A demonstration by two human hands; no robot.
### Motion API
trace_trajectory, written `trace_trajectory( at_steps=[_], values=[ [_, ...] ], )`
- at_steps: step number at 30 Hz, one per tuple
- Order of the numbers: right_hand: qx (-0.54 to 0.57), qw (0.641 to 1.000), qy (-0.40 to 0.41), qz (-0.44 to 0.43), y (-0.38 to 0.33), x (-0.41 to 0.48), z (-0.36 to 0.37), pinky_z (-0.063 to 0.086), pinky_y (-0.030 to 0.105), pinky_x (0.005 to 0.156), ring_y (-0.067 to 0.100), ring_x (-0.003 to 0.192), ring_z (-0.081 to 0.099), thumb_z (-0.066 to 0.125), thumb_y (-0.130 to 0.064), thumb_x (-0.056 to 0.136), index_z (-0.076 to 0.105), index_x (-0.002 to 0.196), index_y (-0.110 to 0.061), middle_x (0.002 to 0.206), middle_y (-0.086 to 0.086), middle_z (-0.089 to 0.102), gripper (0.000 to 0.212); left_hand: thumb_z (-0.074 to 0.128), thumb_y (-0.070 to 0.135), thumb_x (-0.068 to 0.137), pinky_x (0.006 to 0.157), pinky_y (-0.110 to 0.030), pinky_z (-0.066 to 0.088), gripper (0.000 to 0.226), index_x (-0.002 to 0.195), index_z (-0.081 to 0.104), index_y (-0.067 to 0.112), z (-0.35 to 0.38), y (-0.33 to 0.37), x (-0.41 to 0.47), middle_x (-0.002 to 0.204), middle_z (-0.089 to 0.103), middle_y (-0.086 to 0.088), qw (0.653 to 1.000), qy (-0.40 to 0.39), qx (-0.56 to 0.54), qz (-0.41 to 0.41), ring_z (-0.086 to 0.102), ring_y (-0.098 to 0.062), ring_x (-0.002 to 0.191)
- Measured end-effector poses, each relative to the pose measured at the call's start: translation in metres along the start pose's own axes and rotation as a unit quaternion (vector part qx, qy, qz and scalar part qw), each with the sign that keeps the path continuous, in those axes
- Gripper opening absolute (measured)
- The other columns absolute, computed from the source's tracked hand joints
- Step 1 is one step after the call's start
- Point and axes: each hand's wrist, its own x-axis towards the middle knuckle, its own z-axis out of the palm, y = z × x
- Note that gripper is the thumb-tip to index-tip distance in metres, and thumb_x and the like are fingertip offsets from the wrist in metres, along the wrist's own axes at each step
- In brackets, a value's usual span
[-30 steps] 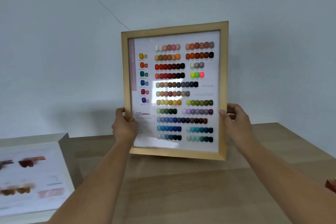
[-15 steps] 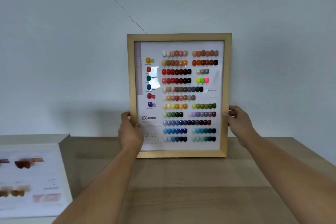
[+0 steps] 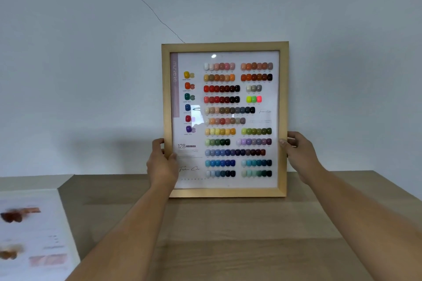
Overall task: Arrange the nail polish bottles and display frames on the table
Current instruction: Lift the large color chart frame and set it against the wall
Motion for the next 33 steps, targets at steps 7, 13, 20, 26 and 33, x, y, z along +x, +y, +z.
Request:
trace_trajectory(
  at_steps=[7, 13, 20, 26, 33],
  values=[
    [-0.039, 0.999, -0.003, 0.005, 0.013, -0.014, 0.000, 0.048, 0.035, 0.085, 0.018, 0.098, 0.054, 0.058, -0.019, 0.090, 0.047, 0.129, -0.017, 0.121, 0.007, 0.058, 0.041, 0.062, 0.015, 0.086, 0.076, -0.033, 0.049, 0.045, 0.125, 0.044, 0.028, -0.007, -0.016, -0.009, 0.106, 0.054, 0.000, 1.000, -0.024, -0.008, 0.004, 0.056, -0.018, 0.091],
    [-0.051, 0.998, -0.001, 0.036, 0.057, -0.052, 0.013, 0.047, 0.032, 0.082, 0.017, 0.100, 0.053, 0.063, -0.018, 0.086, 0.043, 0.132, -0.017, 0.123, 0.004, 0.056, 0.050, 0.065, 0.015, 0.084, 0.073, -0.028, 0.046, 0.046, 0.124, 0.047, 0.028, -0.009, -0.045, -0.034, 0.099, 0.055, 0.004, 0.999, -0.035, -0.023, -0.024, 0.056, -0.015, 0.091],
    [-0.117, 0.993, 0.027, 0.021, 0.072, -0.059, 0.017, 0.043, 0.036, 0.093, 0.023, 0.110, 0.053, 0.059, -0.012, 0.087, 0.045, 0.132, -0.014, 0.126, 0.010, 0.056, 0.047, 0.065, 0.007, 0.083, 0.079, -0.026, 0.044, 0.049, 0.126, 0.048, 0.022, -0.011, -0.055, -0.039, 0.108, 0.057, 0.000, 0.999, -0.045, -0.001, -0.009, 0.055, -0.013, 0.093],
    [-0.137, 0.990, 0.024, 0.016, 0.071, -0.061, 0.017, 0.044, 0.040, 0.097, 0.026, 0.114, 0.052, 0.056, -0.014, 0.089, 0.042, 0.134, -0.014, 0.128, 0.011, 0.054, 0.047, 0.064, 0.005, 0.082, 0.083, -0.031, 0.047, 0.050, 0.126, 0.048, 0.021, -0.013, -0.059, -0.043, 0.111, 0.059, -0.007, 0.998, -0.047, 0.035, 0.005, 0.057, -0.018, 0.093],
    [-0.160, 0.987, 0.024, 0.027, 0.070, -0.066, 0.014, 0.043, 0.037, 0.095, 0.024, 0.113, 0.054, 0.060, -0.017, 0.088, 0.042, 0.135, -0.014, 0.128, 0.009, 0.056, 0.051, 0.062, 0.008, 0.084, 0.085, -0.037, 0.049, 0.050, 0.129, 0.048, 0.022, -0.014, -0.055, -0.044, 0.102, 0.060, -0.008, 0.997, -0.039, 0.071, 0.013, 0.057, -0.023, 0.093]
  ],
)
